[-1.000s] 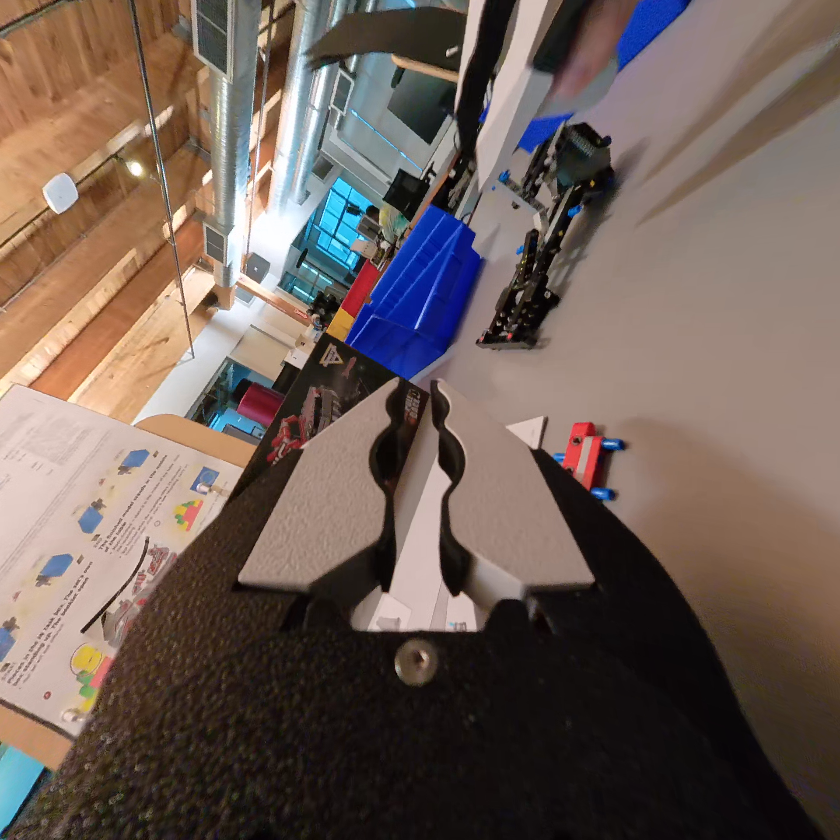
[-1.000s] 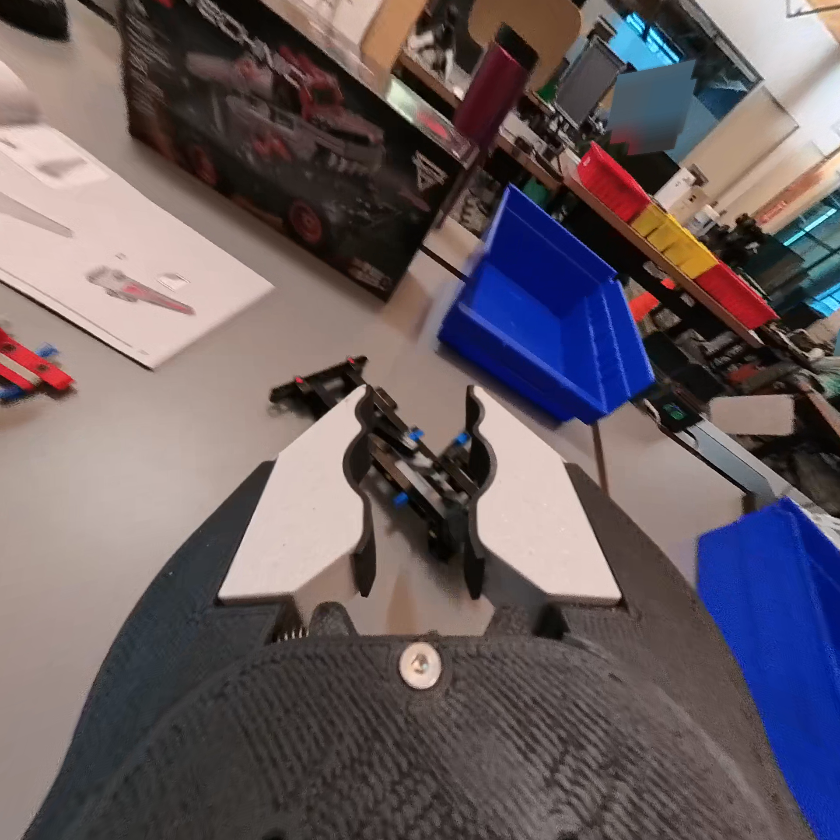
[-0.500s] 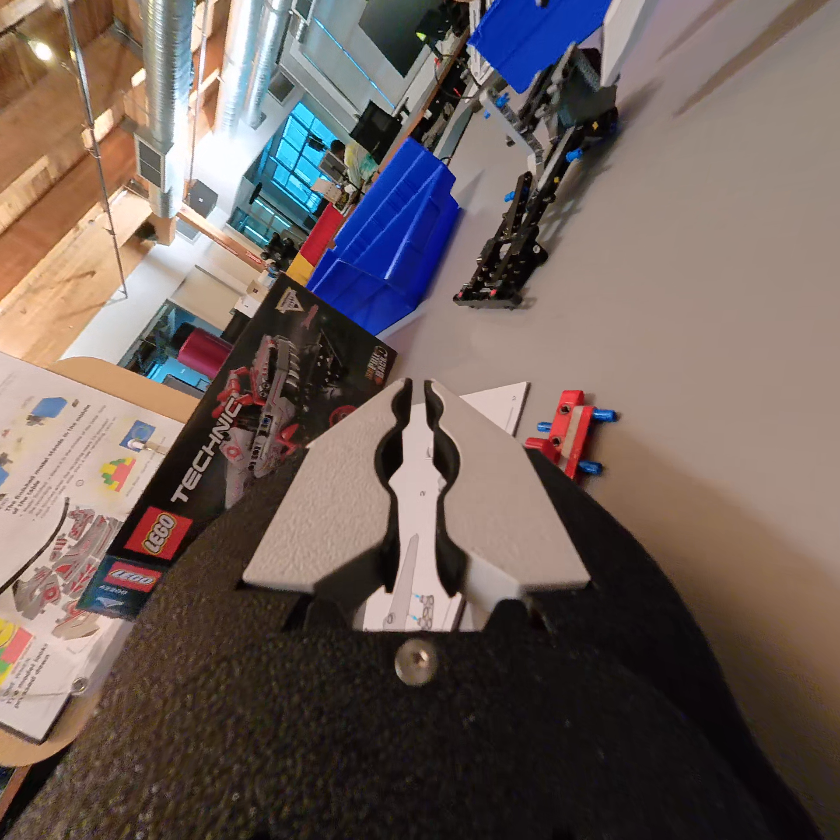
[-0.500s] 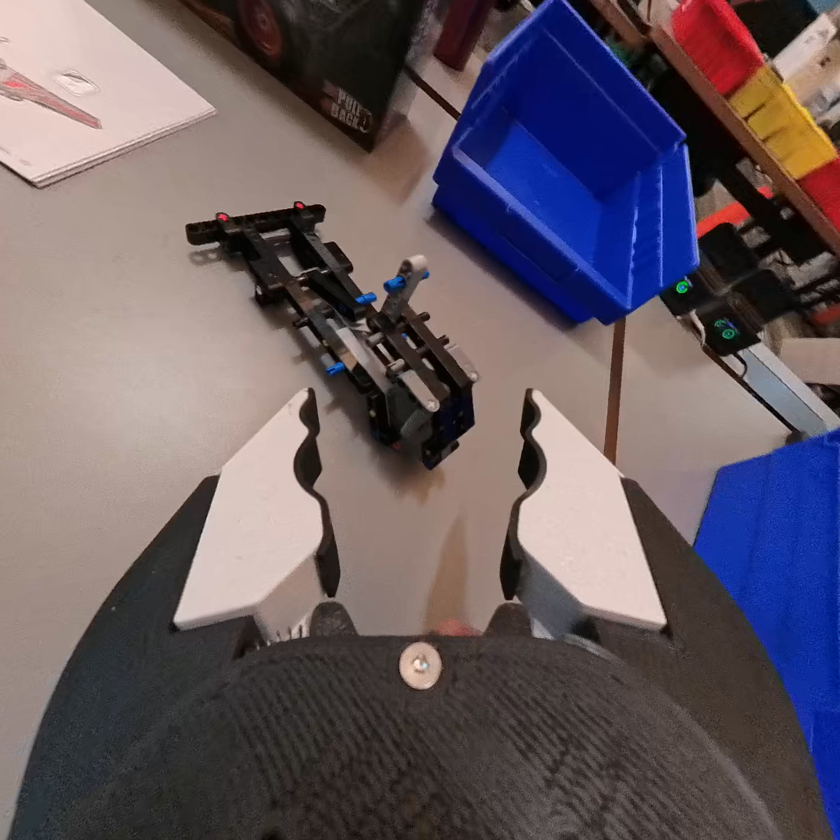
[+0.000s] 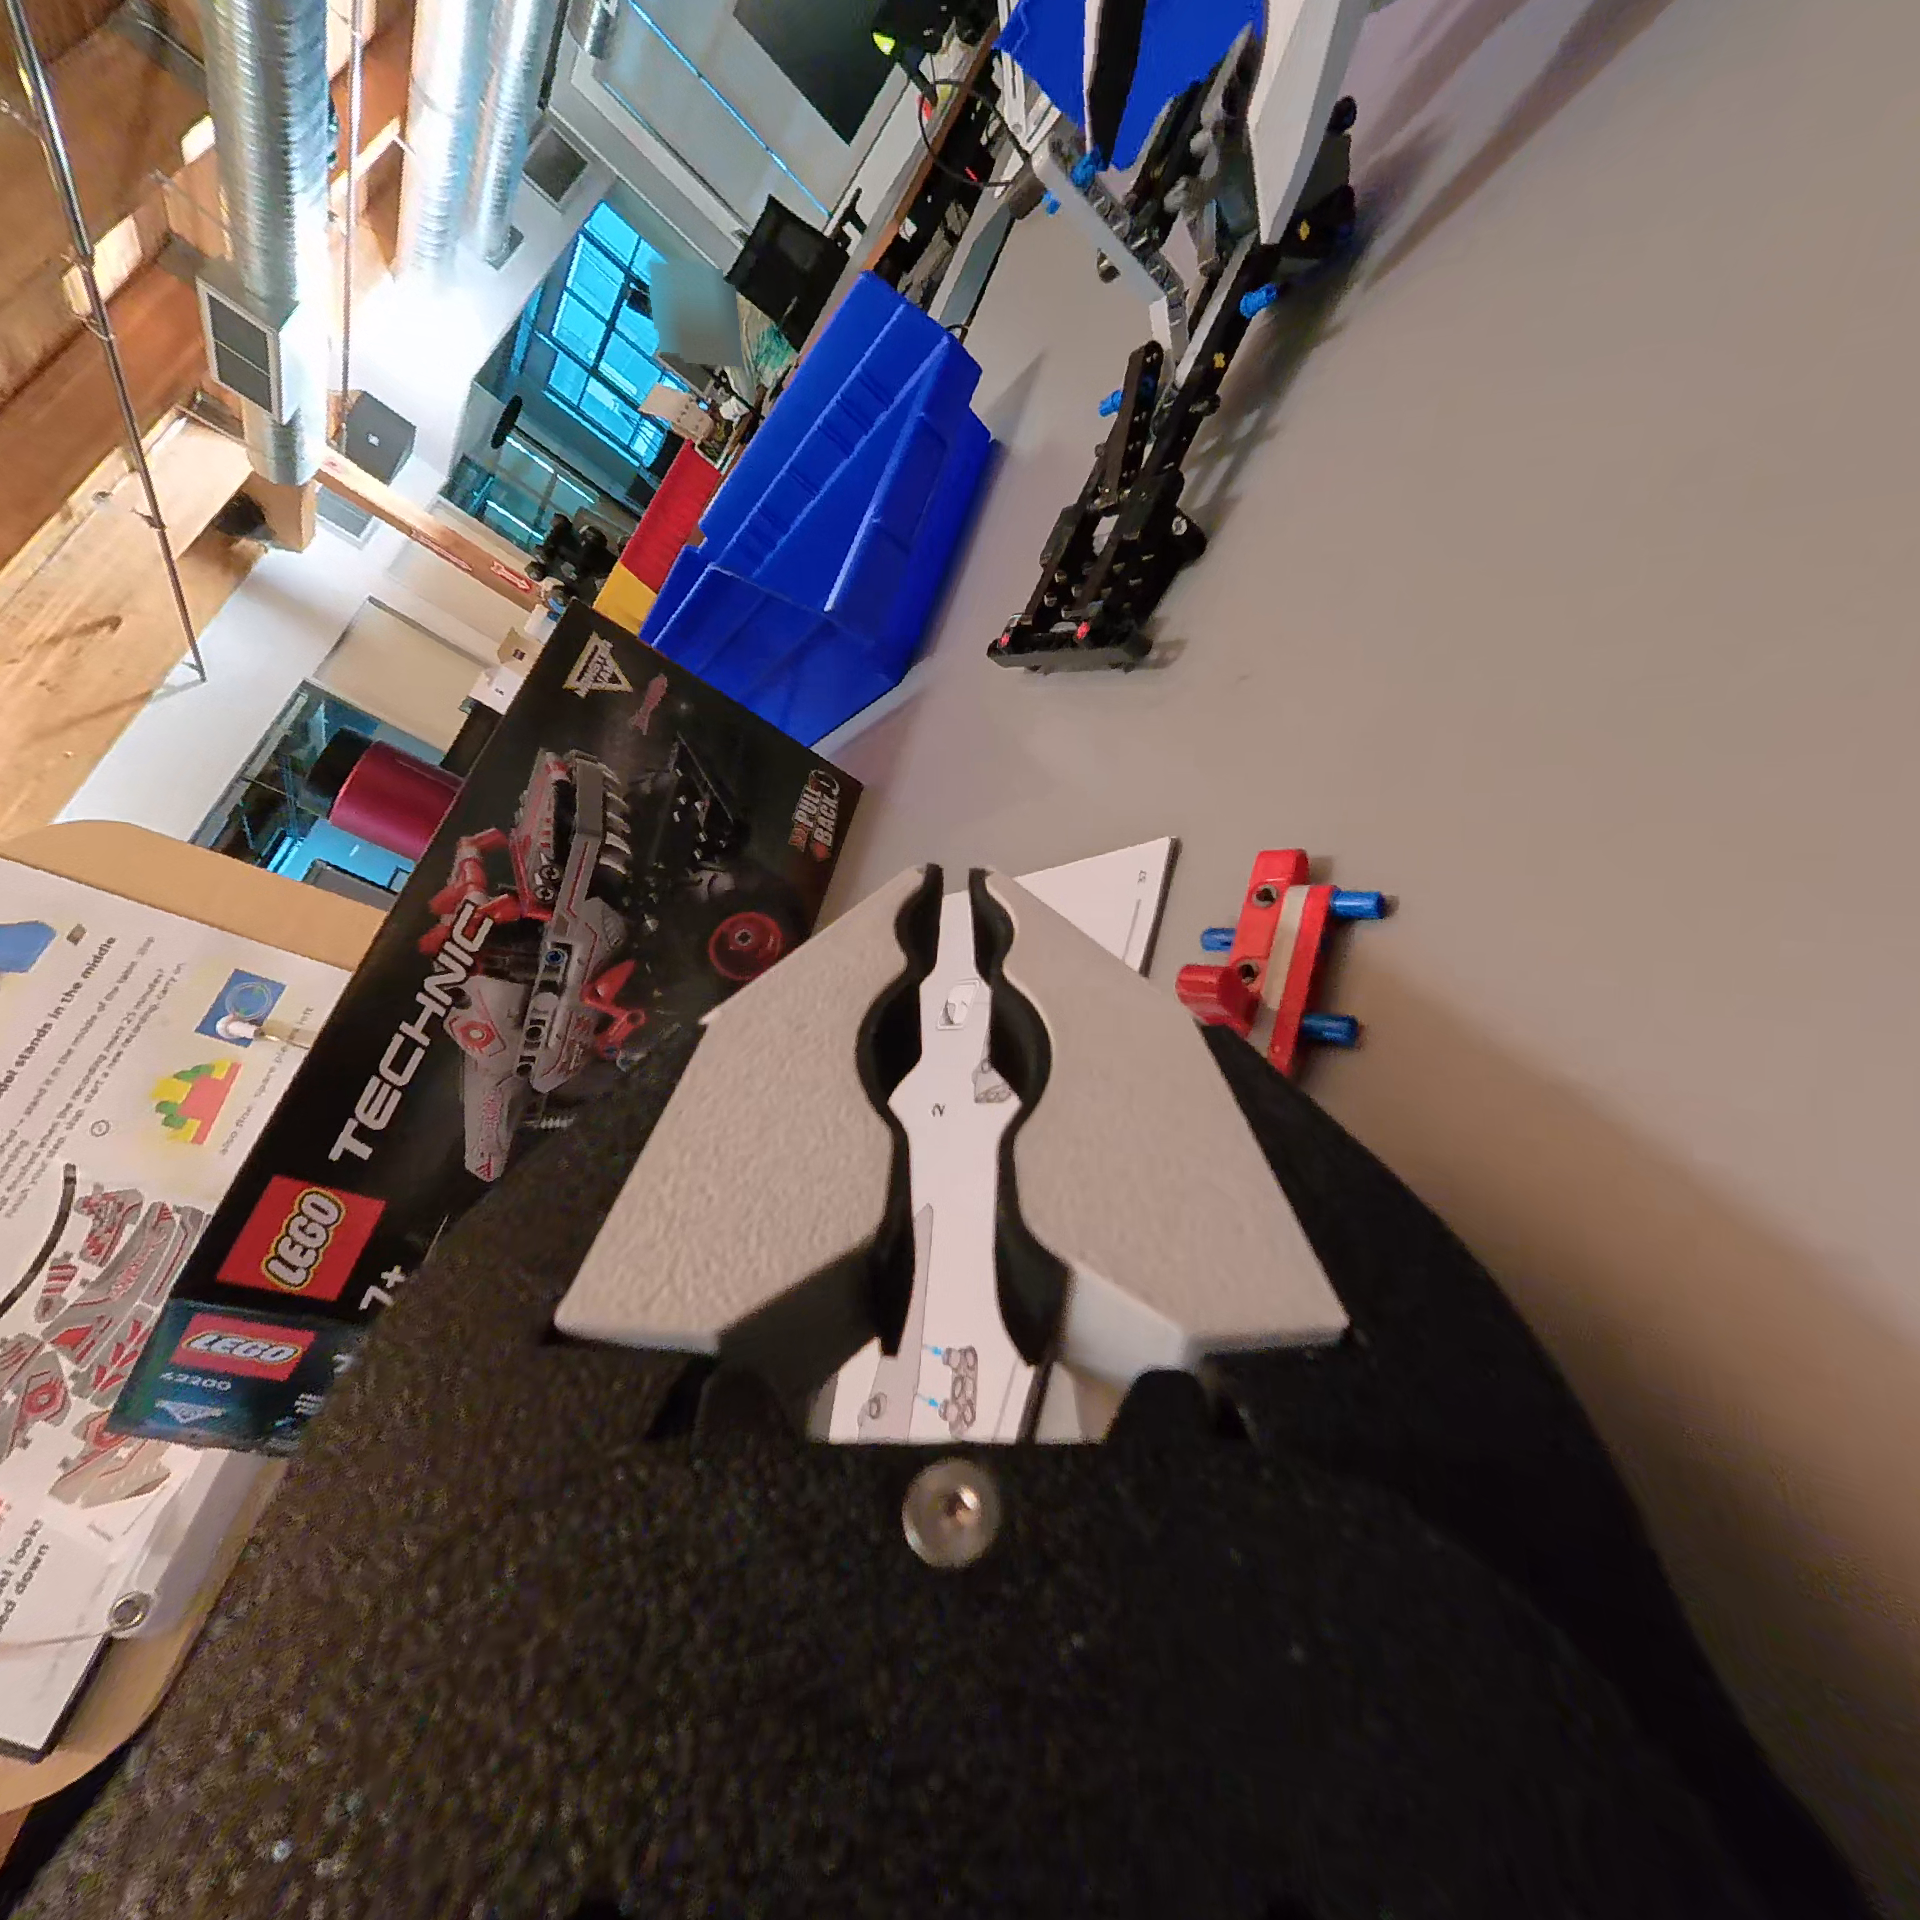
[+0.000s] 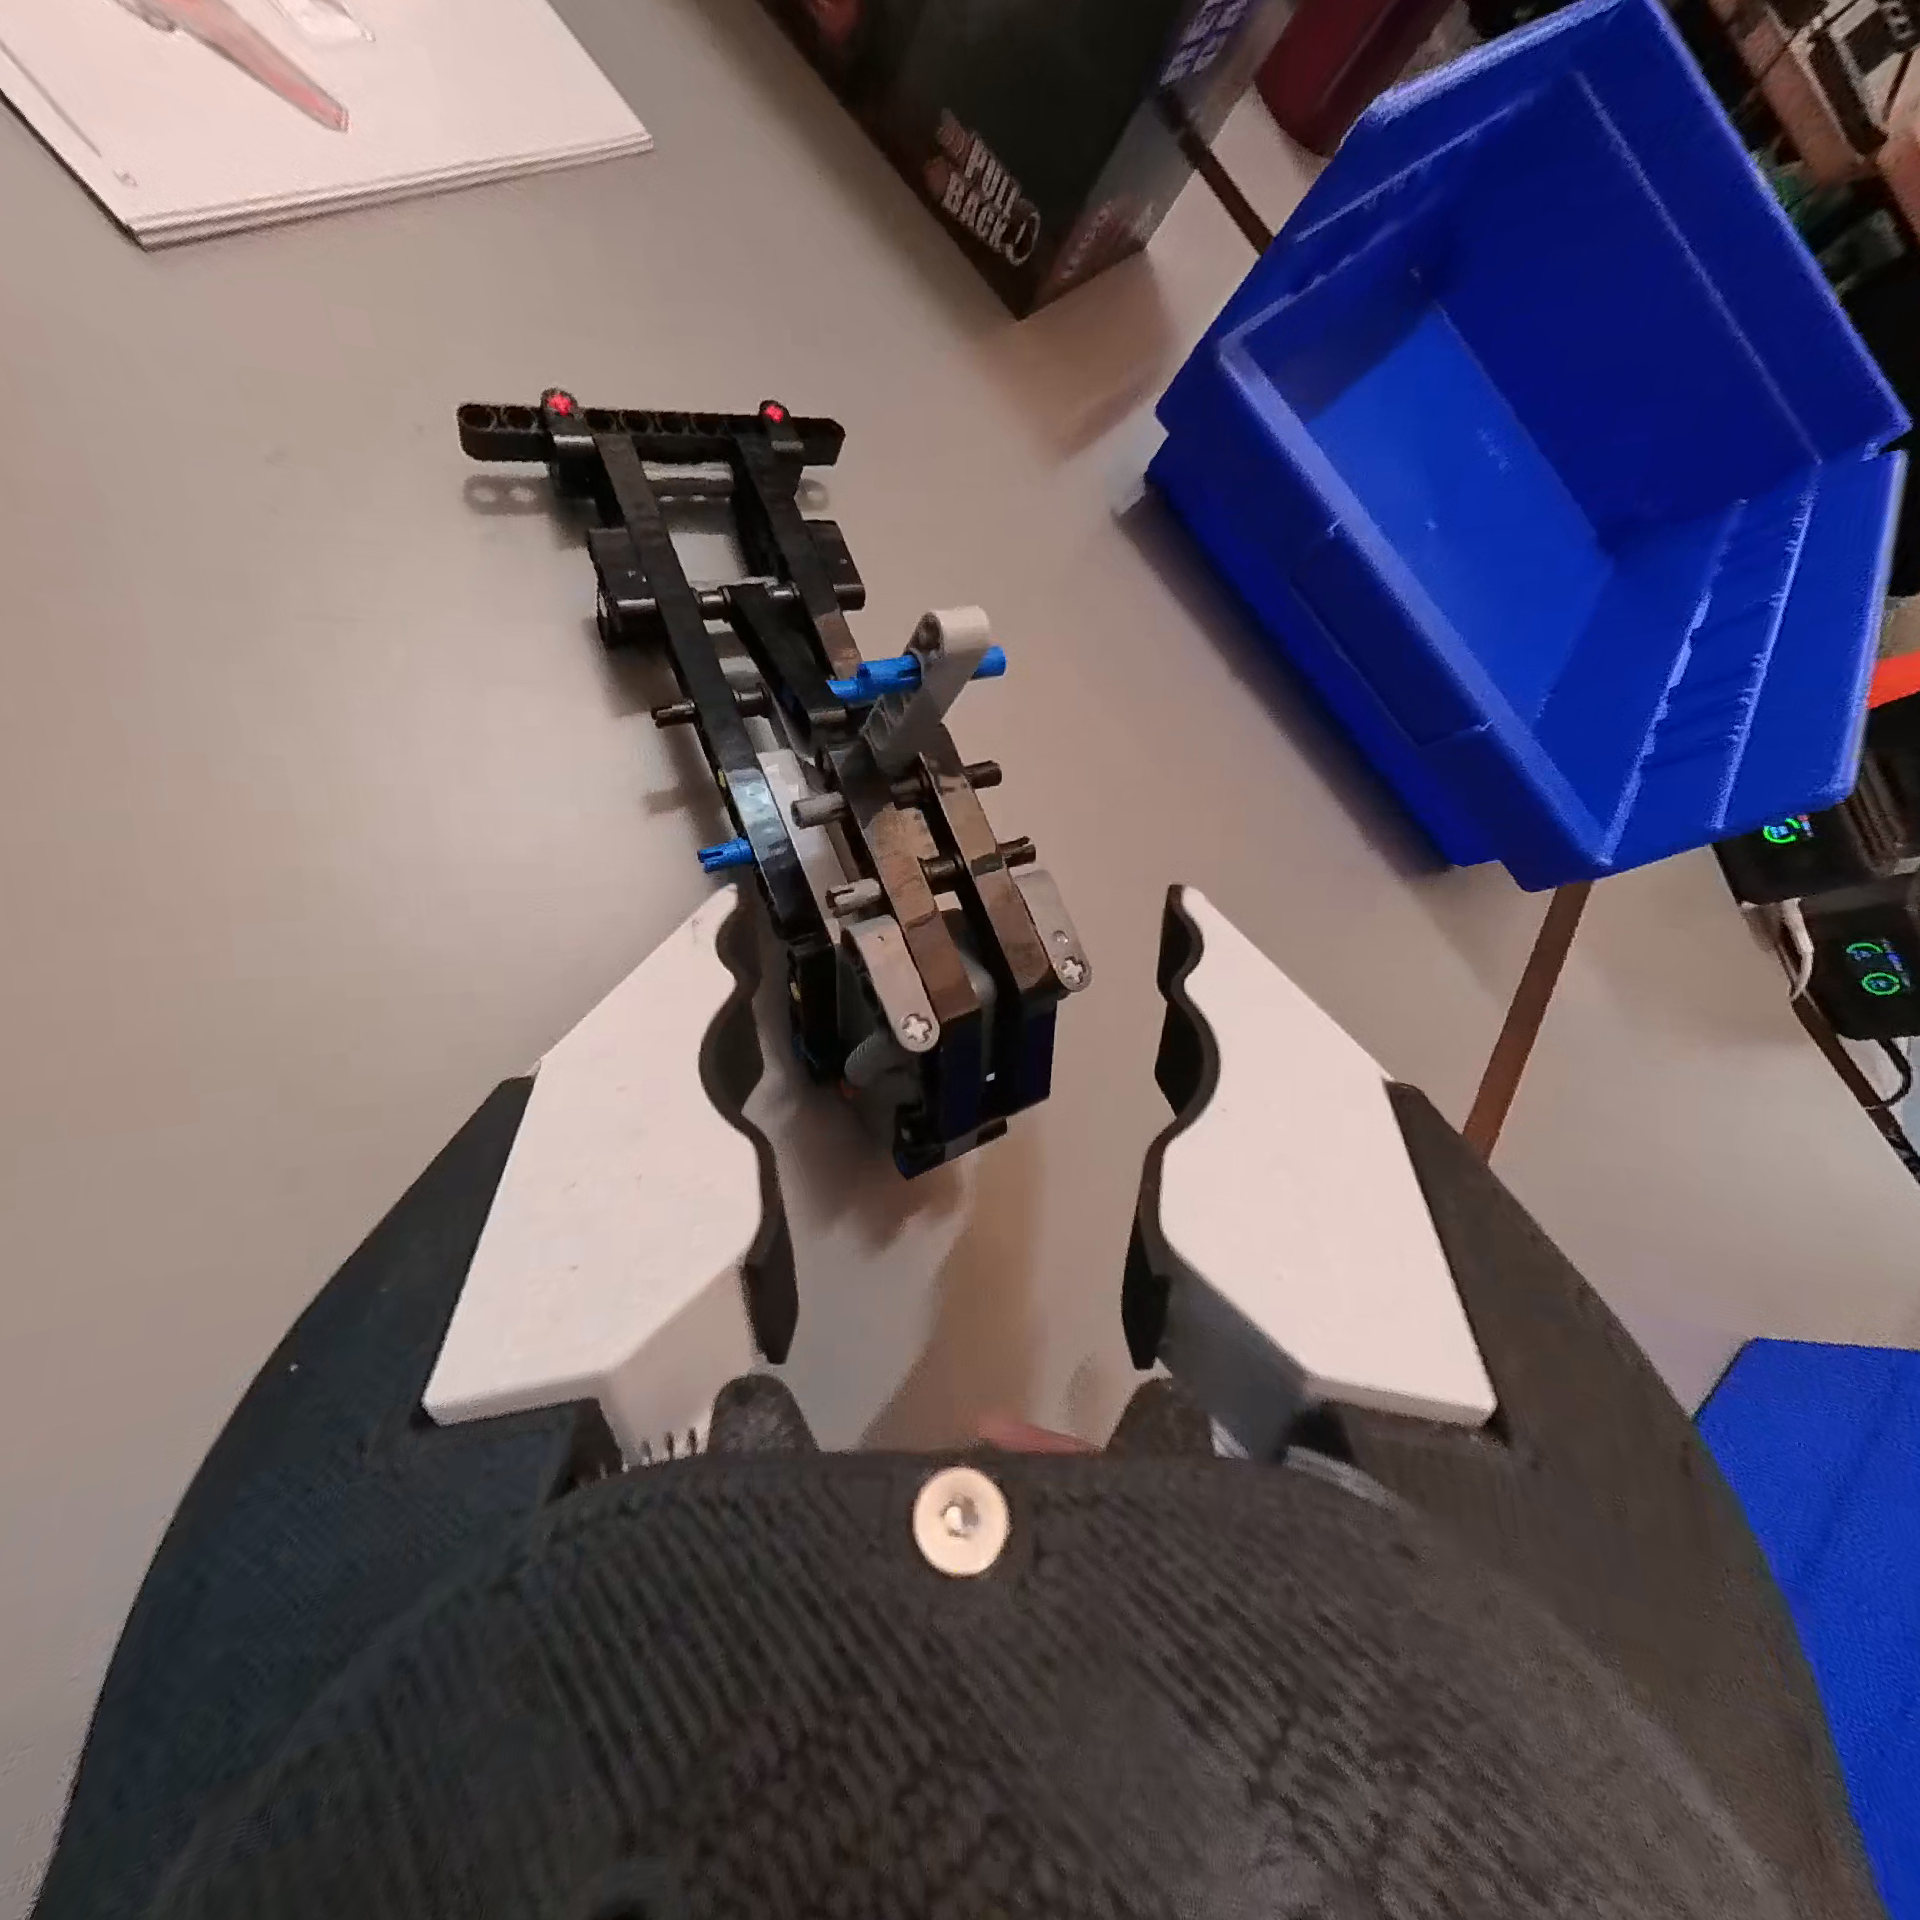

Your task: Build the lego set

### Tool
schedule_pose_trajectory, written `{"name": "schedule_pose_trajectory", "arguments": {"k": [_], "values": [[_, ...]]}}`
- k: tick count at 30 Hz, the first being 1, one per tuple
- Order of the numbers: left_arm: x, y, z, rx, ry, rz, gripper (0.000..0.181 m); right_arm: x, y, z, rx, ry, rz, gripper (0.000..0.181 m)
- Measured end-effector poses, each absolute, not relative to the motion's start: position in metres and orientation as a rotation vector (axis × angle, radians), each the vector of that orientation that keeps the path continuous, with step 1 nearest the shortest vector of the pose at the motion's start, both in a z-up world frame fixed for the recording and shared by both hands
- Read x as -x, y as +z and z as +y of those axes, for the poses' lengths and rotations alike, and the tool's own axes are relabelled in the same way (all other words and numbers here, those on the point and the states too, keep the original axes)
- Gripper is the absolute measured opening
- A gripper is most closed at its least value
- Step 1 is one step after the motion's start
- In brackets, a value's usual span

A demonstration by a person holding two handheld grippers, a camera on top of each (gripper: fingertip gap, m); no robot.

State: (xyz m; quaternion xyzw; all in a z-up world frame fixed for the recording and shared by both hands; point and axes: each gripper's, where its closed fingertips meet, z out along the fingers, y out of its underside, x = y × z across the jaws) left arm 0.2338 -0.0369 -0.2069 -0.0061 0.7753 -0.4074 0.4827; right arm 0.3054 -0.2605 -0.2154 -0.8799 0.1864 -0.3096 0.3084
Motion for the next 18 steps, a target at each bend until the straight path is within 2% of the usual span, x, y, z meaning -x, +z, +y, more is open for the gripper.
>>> {"name": "schedule_pose_trajectory", "arguments": {"k": [5,18], "values": [[-0.234,-0.211,-0.037,0.026,-0.991,1.916,0.003,-0.304,-0.225,-0.261,2.399,-0.807,0.459,0.062],[-0.233,-0.219,-0.039,0.015,-0.970,1.947,0.004,-0.285,-0.221,-0.244,2.336,-1.279,0.373,0.060]]}}
